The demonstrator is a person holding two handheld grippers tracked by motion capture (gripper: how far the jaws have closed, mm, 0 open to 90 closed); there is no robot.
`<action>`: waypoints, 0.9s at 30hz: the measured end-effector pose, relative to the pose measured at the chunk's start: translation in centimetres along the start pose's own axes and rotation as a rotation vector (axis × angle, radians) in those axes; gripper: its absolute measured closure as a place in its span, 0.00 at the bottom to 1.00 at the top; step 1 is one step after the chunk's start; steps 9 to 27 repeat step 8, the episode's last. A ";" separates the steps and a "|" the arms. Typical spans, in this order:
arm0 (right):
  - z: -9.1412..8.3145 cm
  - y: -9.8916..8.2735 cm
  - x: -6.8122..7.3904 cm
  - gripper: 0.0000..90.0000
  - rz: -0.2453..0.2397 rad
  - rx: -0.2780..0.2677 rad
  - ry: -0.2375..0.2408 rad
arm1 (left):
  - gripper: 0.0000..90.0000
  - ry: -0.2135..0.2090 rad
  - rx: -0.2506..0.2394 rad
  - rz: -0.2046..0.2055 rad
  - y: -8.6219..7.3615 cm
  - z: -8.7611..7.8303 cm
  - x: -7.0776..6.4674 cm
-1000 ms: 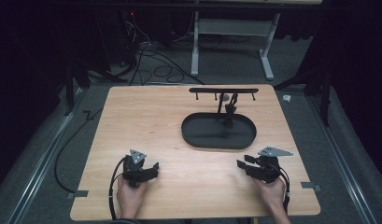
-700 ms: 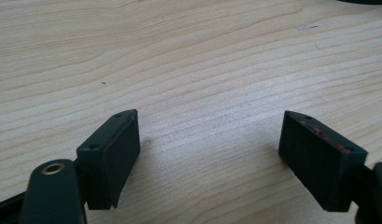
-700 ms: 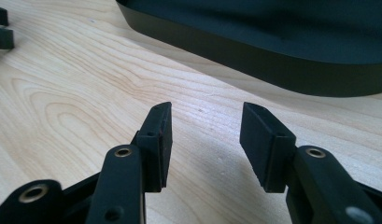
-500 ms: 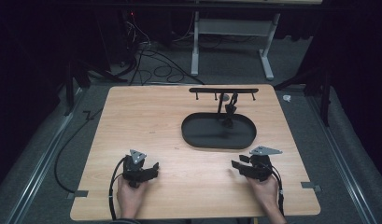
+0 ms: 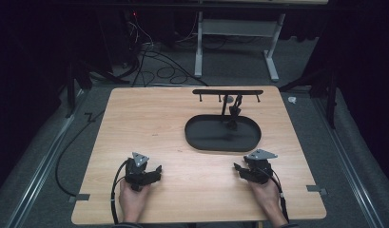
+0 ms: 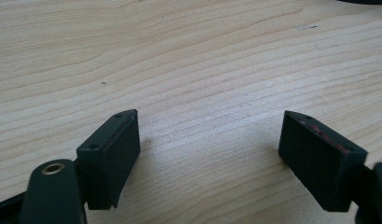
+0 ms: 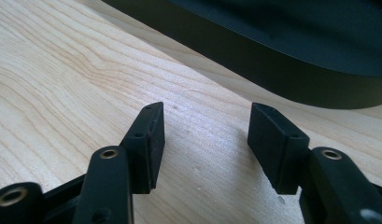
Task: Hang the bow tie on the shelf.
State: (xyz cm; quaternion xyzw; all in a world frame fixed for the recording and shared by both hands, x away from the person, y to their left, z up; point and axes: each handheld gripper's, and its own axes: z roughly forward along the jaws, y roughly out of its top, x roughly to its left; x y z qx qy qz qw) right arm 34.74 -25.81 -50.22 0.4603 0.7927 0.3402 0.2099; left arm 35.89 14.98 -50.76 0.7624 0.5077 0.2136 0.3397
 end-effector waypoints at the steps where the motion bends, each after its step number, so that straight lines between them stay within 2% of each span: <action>1: 0.0 0.0 0.0 0.53 0.000 0.000 0.000 | 0.23 0.000 0.000 0.000 0.0 0.0 0.0; 27: 0.0 0.0 -0.1 0.51 0.010 0.002 -0.003 | 0.23 -0.001 0.000 -0.001 0.0 0.0 0.0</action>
